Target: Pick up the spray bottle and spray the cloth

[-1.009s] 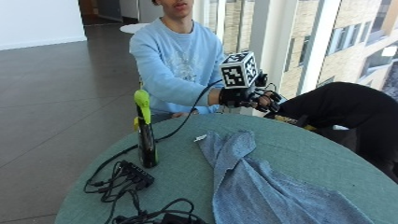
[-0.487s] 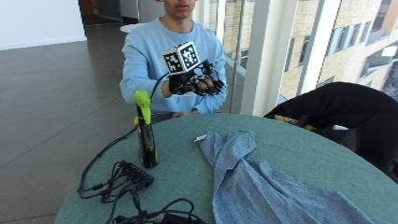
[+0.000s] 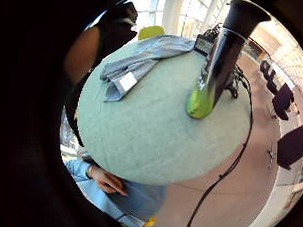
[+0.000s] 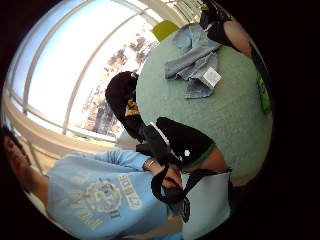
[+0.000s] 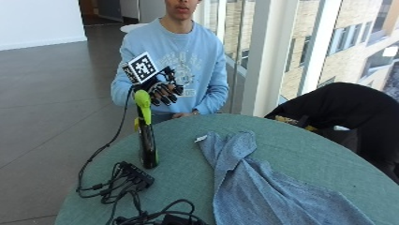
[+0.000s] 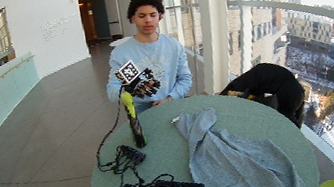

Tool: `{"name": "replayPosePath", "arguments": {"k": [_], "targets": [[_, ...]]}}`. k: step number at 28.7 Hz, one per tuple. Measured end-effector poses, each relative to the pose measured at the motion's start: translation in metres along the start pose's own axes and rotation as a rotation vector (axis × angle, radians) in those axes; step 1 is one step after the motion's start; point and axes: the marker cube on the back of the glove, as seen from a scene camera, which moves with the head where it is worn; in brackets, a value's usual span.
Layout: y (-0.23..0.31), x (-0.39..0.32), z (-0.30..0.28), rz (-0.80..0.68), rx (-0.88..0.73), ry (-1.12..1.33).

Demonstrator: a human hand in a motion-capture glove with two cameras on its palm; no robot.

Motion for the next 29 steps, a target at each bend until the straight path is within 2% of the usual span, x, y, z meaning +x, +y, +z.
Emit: {"name": "replayPosePath", "arguments": {"k": [4, 13, 19, 29], "targets": [[0.013, 0.034, -0.007, 0.09, 0.04, -0.102], [-0.001, 0.09, -0.013, 0.266, 0.235, -0.405], [-0.012, 0.119, -0.013, 0.33, 0.231, -0.708], [-0.054, 0.148, 0.006, 0.372, 0.182, -0.77]]}}
